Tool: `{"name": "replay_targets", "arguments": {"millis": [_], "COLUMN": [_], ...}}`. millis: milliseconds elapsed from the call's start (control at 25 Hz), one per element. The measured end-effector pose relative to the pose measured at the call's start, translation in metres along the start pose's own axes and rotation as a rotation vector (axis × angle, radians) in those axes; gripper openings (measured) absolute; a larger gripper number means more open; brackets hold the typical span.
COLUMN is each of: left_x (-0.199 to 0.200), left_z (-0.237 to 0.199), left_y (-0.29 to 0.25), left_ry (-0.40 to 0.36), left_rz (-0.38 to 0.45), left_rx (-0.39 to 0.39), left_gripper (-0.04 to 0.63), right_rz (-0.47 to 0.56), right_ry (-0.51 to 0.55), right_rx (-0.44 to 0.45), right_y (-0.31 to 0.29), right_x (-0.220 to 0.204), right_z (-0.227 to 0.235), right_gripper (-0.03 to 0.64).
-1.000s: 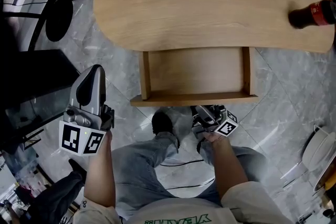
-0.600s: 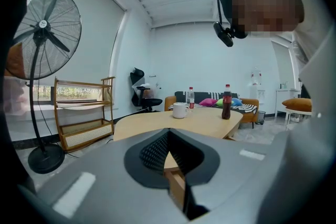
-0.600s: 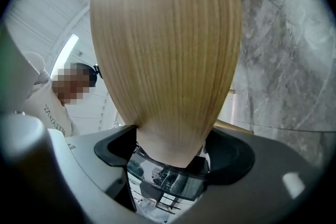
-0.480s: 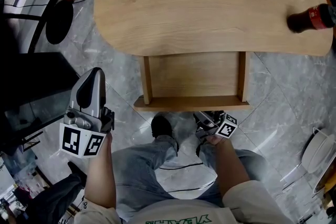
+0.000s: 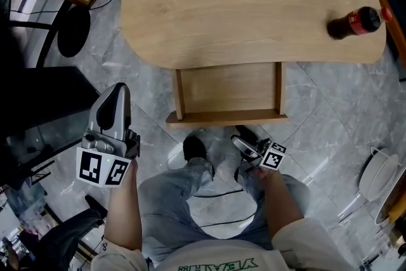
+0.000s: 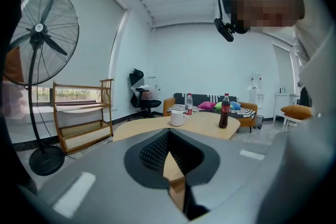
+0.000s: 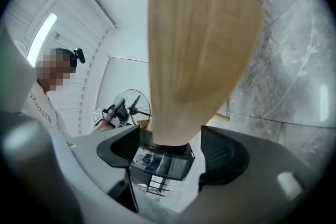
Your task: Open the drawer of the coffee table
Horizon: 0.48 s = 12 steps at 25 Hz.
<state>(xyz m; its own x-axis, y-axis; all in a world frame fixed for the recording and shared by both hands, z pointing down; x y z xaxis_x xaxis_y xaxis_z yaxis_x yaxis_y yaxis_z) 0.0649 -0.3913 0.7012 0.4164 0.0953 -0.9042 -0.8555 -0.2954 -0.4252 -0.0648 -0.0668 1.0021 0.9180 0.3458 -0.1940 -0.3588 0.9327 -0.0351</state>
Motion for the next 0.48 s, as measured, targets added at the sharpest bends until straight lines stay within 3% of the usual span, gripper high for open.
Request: {"name": "replay_targets", "arguments": {"millis": [120,280,480], "left_x": [0.032,0.093,0.184], "left_z": [0.002,0.002,0.007], "left_y": [0.012,0.034,0.058], "left_ry": [0.027,0.065,0.095], "left_rz": [0.006,0.035,0.107], "left_rx": [-0.011,-0.045,-0.087], "left_gripper": [-0.002,-0.002,-0.002], "right_rz": [-0.065,-0.123,-0.099], "right_ry": [0.116,0.404,0.849], "right_rx": [0.009,0.014,-0.159], "right_y": [0.002,-0.019,-0.054], "right_x": [0.023,0.097,0.204], "right_z": [-0.071,-0.205,-0.369], "right_gripper": [0.364,0.364,0.362]}}
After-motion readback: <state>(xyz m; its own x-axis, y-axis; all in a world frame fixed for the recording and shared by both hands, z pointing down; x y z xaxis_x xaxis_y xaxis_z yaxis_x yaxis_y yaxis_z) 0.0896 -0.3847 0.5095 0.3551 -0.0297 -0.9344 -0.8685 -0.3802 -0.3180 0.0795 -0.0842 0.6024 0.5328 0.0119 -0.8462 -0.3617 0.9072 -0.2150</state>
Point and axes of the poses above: the fingertips, and each gripper's own axes: y backward along the fingers, z to its right, x out of its top, the point moved 7 cm from there along y, backward along the fingers, and after that the axes turned 10 degrees about -z, right-handed, at the moved point
